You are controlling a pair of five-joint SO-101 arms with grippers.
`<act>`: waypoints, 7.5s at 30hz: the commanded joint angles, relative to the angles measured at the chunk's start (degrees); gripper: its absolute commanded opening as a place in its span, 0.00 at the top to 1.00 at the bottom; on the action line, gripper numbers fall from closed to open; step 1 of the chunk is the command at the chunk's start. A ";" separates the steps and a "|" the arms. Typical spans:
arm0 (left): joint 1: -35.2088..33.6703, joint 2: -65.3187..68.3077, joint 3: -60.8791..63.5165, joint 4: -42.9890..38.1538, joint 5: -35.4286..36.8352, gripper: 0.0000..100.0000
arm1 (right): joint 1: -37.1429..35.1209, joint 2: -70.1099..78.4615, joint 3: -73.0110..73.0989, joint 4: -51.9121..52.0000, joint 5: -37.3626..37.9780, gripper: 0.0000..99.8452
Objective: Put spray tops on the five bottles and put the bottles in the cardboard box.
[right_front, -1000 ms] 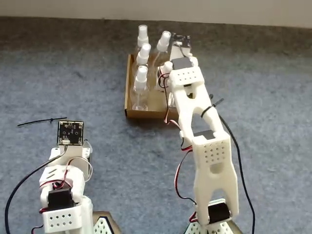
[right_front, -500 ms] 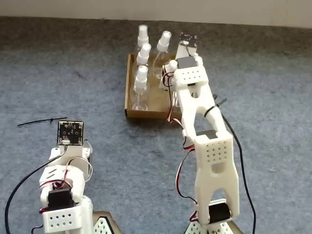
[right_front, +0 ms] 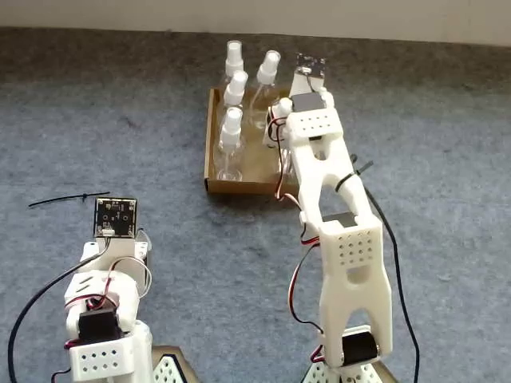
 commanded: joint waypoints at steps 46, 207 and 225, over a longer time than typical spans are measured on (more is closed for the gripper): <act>-1.01 -0.75 1.10 -0.09 0.09 0.87 | 10.42 -17.98 -51.82 27.65 6.24 0.96; 42.07 60.53 -82.59 9.76 2.73 0.80 | -18.86 -142.55 103.96 -19.91 18.02 0.99; 49.27 60.53 -82.95 12.92 2.73 0.80 | -18.86 -142.46 103.96 -20.00 18.02 0.99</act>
